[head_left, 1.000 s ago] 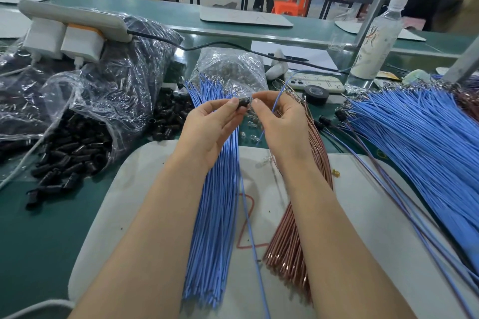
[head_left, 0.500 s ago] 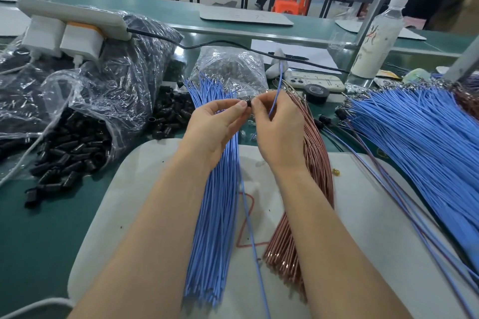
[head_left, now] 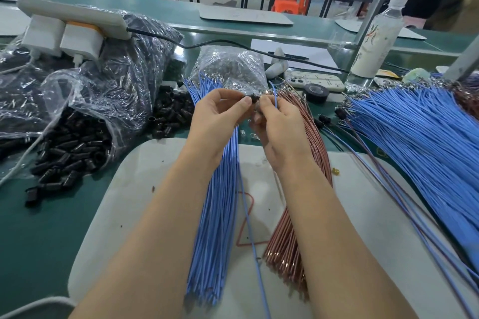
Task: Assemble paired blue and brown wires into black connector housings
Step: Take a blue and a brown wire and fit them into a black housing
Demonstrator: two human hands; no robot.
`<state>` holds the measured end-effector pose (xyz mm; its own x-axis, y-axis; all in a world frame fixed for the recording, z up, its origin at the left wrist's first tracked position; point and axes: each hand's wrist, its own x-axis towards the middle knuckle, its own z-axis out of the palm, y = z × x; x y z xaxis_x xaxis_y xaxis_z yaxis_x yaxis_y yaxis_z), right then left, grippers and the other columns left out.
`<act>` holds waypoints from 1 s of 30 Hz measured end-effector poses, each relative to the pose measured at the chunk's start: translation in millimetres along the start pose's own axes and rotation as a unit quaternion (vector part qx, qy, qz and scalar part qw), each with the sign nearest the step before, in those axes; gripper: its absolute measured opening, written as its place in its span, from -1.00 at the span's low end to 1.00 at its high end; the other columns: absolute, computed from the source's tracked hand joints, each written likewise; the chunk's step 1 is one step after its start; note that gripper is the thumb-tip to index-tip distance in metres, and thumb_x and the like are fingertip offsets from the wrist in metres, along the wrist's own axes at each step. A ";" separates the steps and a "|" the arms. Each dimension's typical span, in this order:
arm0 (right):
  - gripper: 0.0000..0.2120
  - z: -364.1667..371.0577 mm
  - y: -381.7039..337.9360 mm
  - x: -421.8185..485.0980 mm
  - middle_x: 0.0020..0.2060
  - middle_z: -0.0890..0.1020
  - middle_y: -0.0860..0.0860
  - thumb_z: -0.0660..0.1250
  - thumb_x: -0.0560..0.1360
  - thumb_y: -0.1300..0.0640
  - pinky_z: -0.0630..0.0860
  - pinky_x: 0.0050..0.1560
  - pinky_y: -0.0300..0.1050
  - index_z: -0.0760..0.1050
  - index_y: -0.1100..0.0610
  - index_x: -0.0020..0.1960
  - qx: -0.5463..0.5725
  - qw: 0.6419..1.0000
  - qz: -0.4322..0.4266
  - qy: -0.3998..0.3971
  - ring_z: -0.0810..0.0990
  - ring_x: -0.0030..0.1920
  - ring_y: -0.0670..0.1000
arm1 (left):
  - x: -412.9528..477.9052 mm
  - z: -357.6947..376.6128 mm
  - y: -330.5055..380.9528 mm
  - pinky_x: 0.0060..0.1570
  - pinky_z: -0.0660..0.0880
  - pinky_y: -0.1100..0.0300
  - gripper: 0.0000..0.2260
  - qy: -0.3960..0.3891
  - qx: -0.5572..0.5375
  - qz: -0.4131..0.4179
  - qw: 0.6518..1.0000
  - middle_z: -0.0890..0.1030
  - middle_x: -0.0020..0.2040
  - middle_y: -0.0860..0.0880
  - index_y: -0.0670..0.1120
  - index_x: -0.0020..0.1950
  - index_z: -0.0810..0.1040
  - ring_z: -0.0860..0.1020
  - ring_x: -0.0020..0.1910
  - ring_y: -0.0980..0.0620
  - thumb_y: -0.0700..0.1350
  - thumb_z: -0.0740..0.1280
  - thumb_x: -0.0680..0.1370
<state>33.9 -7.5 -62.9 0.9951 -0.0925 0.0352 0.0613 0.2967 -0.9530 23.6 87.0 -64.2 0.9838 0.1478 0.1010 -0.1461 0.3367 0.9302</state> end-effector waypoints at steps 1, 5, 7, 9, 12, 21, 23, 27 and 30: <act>-0.73 -1.8 -2.1 0.9 -0.56 0.40 -0.08 0.12 0.62 0.29 0.33 -0.44 -0.30 0.35 0.16 -0.25 0.036 0.999 0.013 0.003 0.35 -0.53 -0.16 | 0.5 -1.4 1.8 -0.15 0.55 0.34 -0.89 0.002 -0.030 -0.011 0.999 0.63 -0.23 -0.08 -0.16 -0.14 0.51 0.62 -0.25 0.09 -0.36 0.33 0.51; -0.72 -23.6 -14.3 6.7 -0.44 0.33 -0.01 0.09 0.63 0.30 0.26 -0.56 -0.32 0.29 0.17 -0.25 0.131 0.987 0.040 0.082 0.31 -0.59 -0.16 | 7.7 -17.2 10.2 -0.21 0.54 0.34 -0.92 0.034 -0.157 -0.042 0.986 0.64 -0.16 -0.11 -0.16 -0.11 0.51 0.62 -0.27 0.12 -0.32 0.29 0.53; -0.74 -29.5 -14.7 7.2 -0.43 0.35 0.00 0.11 0.63 0.27 0.18 -0.60 -0.31 0.32 0.16 -0.24 0.073 0.992 0.033 0.094 0.25 -0.61 -0.16 | 9.4 -21.5 10.8 -0.22 0.57 0.28 -0.91 0.057 -0.199 -0.063 0.976 0.64 -0.21 -0.09 -0.15 -0.10 0.51 0.63 -0.27 0.10 -0.31 0.27 0.55; -0.77 -27.1 -11.7 5.9 -0.46 0.39 -0.01 0.15 0.61 0.25 0.15 -0.63 -0.32 0.35 0.15 -0.23 0.029 0.997 0.050 0.059 0.21 -0.63 -0.16 | 8.5 -21.2 10.0 -0.26 0.58 0.24 -0.92 0.064 -0.243 -0.104 0.962 0.64 -0.25 -0.10 -0.16 -0.08 0.50 0.65 -0.28 0.05 -0.31 0.26 0.56; -0.80 -22.0 -6.7 4.2 -0.54 0.42 -0.07 0.21 0.59 0.24 0.14 -0.64 -0.34 0.37 0.13 -0.21 -0.008 0.997 0.073 0.017 0.20 -0.65 -0.17 | 5.6 -20.6 11.0 -0.30 0.59 0.24 -0.93 0.059 -0.300 -0.162 0.938 0.63 -0.23 -0.16 -0.21 -0.05 0.53 0.66 -0.26 -0.01 -0.32 0.26 0.56; -0.61 -24.0 -6.8 7.3 -0.63 0.34 -0.05 0.07 0.64 0.06 0.03 -0.62 -0.36 0.47 0.21 -0.25 0.071 0.992 0.104 0.023 0.12 -0.68 -0.13 | 7.7 -18.2 9.5 -0.25 0.61 0.28 -0.93 0.043 -0.292 -0.199 0.935 0.61 -0.26 -0.14 -0.24 -0.10 0.56 0.64 -0.30 0.03 -0.24 0.33 0.53; -0.69 -24.7 -8.3 8.7 -0.59 0.36 -0.04 0.06 0.58 0.17 0.07 -0.62 -0.34 0.50 0.24 -0.20 0.112 0.988 0.104 -0.001 0.15 -0.65 -0.12 | 8.8 -17.0 8.1 -0.28 0.60 0.29 -0.96 0.038 -0.267 -0.184 0.945 0.60 -0.26 -0.11 -0.21 -0.10 0.56 0.63 -0.32 0.06 -0.25 0.33 0.52; -0.74 -30.6 -10.2 9.1 -0.43 0.48 -0.06 0.12 0.61 0.22 0.26 -0.46 -0.31 0.57 0.18 -0.10 0.105 0.990 0.067 -0.063 0.32 -0.46 -0.13 | 8.7 -13.4 0.3 -0.14 0.58 0.29 -0.85 0.018 -0.081 -0.107 0.991 0.59 -0.15 -0.08 -0.13 0.03 0.53 0.62 -0.22 0.06 -0.33 0.34 0.51; -0.77 -32.5 -13.9 7.7 -0.35 0.56 -0.05 0.21 0.60 0.21 0.35 -0.42 -0.33 0.62 0.14 -0.11 0.087 0.995 0.011 -0.053 0.38 -0.42 -0.14 | 6.7 -11.9 -6.0 -0.03 0.52 0.28 -0.78 0.041 0.167 0.000 0.985 0.59 -0.12 0.01 -0.04 0.03 0.49 0.58 -0.14 0.07 -0.29 0.39 0.48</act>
<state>38.2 -43.3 -59.2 0.9983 0.0141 0.0563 0.0436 0.4577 -0.8880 29.9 97.1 -73.3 0.9701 0.2272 0.0857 -0.0913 0.0142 0.9957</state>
